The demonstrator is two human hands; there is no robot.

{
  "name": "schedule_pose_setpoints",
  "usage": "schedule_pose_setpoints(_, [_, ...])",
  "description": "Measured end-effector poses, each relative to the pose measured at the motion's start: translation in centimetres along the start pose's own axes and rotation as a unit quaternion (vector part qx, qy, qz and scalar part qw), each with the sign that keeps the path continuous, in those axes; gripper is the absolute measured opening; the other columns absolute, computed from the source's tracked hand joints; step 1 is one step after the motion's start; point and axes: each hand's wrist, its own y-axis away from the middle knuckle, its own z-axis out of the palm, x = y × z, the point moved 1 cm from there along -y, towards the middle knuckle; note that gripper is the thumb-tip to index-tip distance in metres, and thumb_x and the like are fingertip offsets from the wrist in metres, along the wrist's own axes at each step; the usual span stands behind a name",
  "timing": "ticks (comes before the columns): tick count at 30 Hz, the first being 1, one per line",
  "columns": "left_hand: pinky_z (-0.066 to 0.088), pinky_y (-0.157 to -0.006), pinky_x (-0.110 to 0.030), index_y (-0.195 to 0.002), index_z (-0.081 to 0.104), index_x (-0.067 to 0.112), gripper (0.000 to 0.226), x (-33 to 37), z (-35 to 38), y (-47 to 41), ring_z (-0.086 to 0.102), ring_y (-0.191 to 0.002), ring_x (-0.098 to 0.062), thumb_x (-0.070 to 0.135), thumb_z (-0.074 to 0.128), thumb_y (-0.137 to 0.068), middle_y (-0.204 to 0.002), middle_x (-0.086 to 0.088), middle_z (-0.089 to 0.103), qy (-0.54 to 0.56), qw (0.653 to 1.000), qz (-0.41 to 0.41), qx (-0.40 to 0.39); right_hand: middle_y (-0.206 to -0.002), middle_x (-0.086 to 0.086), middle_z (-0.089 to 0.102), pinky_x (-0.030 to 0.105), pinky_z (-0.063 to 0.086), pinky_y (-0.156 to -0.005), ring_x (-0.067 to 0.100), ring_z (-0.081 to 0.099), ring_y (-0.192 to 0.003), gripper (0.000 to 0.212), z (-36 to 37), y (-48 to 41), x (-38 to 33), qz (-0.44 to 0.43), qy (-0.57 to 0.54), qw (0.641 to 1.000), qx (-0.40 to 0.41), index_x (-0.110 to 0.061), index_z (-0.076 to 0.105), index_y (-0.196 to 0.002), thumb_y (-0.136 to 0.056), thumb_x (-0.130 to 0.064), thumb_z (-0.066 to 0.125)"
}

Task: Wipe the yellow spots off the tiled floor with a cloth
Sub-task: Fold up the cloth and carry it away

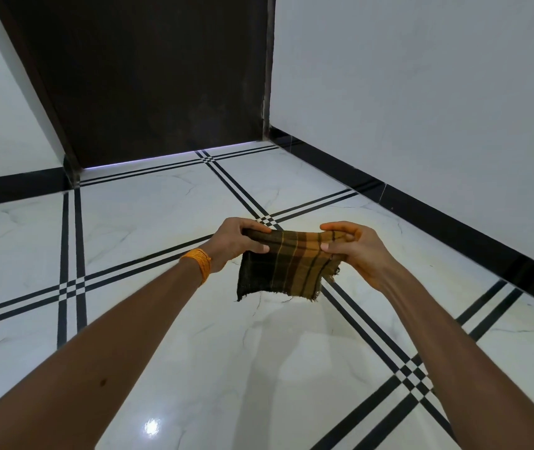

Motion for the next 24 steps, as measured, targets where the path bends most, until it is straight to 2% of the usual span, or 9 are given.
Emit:
schedule_pose_setpoints(4, [0.052,-0.088,-0.026,-0.111,0.072,0.012,0.04,-0.1,0.1,0.0,0.058,-0.107,-0.02,-0.005,0.08,-0.075,-0.115,-0.008,0.064,-0.022,1.0,0.006,0.008,-0.106,0.018,0.072,0.041,0.059,-0.091,0.03,0.07,-0.101,0.04,-0.3,0.0,0.1,-0.016,0.037,0.999,0.012,-0.014,0.073,-0.111,-0.076,0.003,0.082])
schedule_pose_setpoints(8, [0.047,-0.071,-0.017,-0.104,0.074,0.014,0.034,-0.1,0.0,-0.2,0.058,-0.098,-0.015,0.003,0.084,-0.073,-0.105,-0.004,0.066,-0.117,0.99,0.044,0.064,-0.096,0.008,0.075,0.033,0.058,-0.083,0.022,0.07,-0.092,0.031,-0.4,-0.1,0.3,-0.031,0.104,0.993,0.041,-0.016,0.075,-0.097,-0.074,0.003,0.084])
schedule_pose_setpoints(11, [0.05,-0.075,-0.024,-0.098,0.077,0.012,0.023,0.1,0.4,-0.2,0.059,-0.093,-0.018,0.014,0.084,-0.076,-0.093,-0.002,0.066,-0.212,0.964,0.109,0.119,-0.084,0.001,0.074,0.027,0.053,-0.075,0.019,0.067,-0.083,0.016,0.1,-0.2,0.8,-0.072,0.199,0.973,0.087,-0.02,0.076,-0.084,-0.08,-0.006,0.083])
schedule_pose_setpoints(14, [0.04,-0.081,-0.026,-0.097,0.073,0.01,0.021,0.4,0.4,-0.1,0.05,-0.098,-0.016,0.023,0.079,-0.082,-0.103,-0.004,0.056,-0.237,0.951,0.137,0.146,-0.079,0.0,0.068,0.024,0.047,-0.072,0.014,0.062,-0.079,0.006,0.5,-0.3,0.5,-0.122,0.244,0.956,0.107,-0.014,0.074,-0.083,-0.087,-0.012,0.076])
schedule_pose_setpoints(16, [0.037,-0.085,-0.025,-0.093,0.063,0.009,0.02,0.6,0.0,0.2,0.047,-0.104,-0.015,0.027,0.071,-0.09,-0.113,-0.007,0.054,-0.153,0.975,0.114,0.111,-0.083,0.005,0.064,0.029,0.048,-0.079,0.017,0.06,-0.085,0.012,0.1,-0.6,0.0,-0.096,0.162,0.979,0.077,-0.011,0.067,-0.087,-0.094,-0.02,0.069])
schedule_pose_setpoints(17, [0.042,-0.086,-0.028,-0.092,0.057,0.01,0.022,0.8,0.0,0.4,0.05,-0.103,-0.017,0.029,0.066,-0.094,-0.112,-0.012,0.056,-0.102,0.986,0.097,0.088,-0.088,0.008,0.063,0.034,0.049,-0.082,0.021,0.06,-0.09,0.016,-0.2,-0.6,-0.2,-0.061,0.083,0.994,0.044,-0.011,0.062,-0.091,-0.098,-0.025,0.064])
schedule_pose_setpoints(19, [0.049,-0.087,-0.037,-0.094,0.052,0.011,0.025,1.4,0.4,0.7,0.057,-0.098,-0.02,0.035,0.059,-0.098,-0.104,-0.017,0.061,-0.032,0.996,0.065,0.06,-0.093,0.009,0.062,0.037,0.052,-0.078,0.024,0.061,-0.091,0.018,-0.3,-0.6,-0.4,0.001,-0.059,0.998,-0.005,-0.012,0.057,-0.103,-0.103,-0.03,0.054])
schedule_pose_setpoints(22, [0.051,-0.075,-0.028,-0.103,0.054,0.012,0.029,1.7,1.8,0.7,0.061,-0.094,-0.017,0.041,0.054,-0.1,-0.101,-0.006,0.064,-0.006,0.997,0.027,0.066,-0.097,0.009,0.061,0.037,0.055,-0.071,0.024,0.063,-0.091,0.024,0.4,-0.7,0.5,0.048,-0.118,0.991,0.031,-0.012,0.057,-0.115,-0.106,-0.033,0.048])
schedule_pose_setpoints(24, [0.053,-0.076,-0.03,-0.112,0.057,0.007,0.04,1.5,2.0,0.5,0.065,-0.099,-0.024,0.043,0.059,-0.097,-0.107,-0.011,0.067,0.03,0.996,-0.016,0.078,-0.094,0.009,0.062,0.037,0.054,-0.07,0.022,0.064,-0.087,0.024,1.1,-0.5,1.7,0.087,-0.163,0.982,0.042,-0.012,0.058,-0.112,-0.107,-0.033,0.047])
